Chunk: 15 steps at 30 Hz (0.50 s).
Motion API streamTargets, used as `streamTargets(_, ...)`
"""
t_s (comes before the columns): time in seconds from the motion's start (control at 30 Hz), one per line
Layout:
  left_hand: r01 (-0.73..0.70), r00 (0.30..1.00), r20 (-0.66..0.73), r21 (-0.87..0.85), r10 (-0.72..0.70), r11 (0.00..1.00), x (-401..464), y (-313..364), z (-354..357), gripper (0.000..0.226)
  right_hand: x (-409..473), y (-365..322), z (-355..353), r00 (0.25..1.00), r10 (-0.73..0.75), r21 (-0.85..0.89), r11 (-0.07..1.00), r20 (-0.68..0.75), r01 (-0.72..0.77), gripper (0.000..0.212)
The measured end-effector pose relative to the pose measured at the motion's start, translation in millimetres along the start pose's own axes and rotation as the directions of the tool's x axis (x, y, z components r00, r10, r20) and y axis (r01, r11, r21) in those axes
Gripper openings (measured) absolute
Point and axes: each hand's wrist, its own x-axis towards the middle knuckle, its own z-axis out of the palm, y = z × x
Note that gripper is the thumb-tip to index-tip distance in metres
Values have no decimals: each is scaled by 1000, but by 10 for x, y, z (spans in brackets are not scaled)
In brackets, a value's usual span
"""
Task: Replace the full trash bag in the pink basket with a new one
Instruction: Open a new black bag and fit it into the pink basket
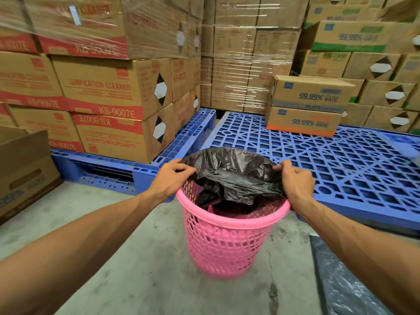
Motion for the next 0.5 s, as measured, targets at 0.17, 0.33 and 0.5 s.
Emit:
streamTargets(0.17, -187, 981, 29, 367, 190, 911, 45, 125, -40, 32, 178, -99, -65, 839, -84, -640, 607, 537, 470, 56)
streamTargets(0.33, -359, 928, 277, 490, 249, 794, 5, 199, -122, 45, 85, -456, -22, 762, -18, -757, 101, 647, 645, 79)
streamTargets(0.5, -312, 873, 484, 455, 63, 834, -156, 384, -170, 68, -71, -710, -81, 573, 279, -637, 312, 771, 705, 93)
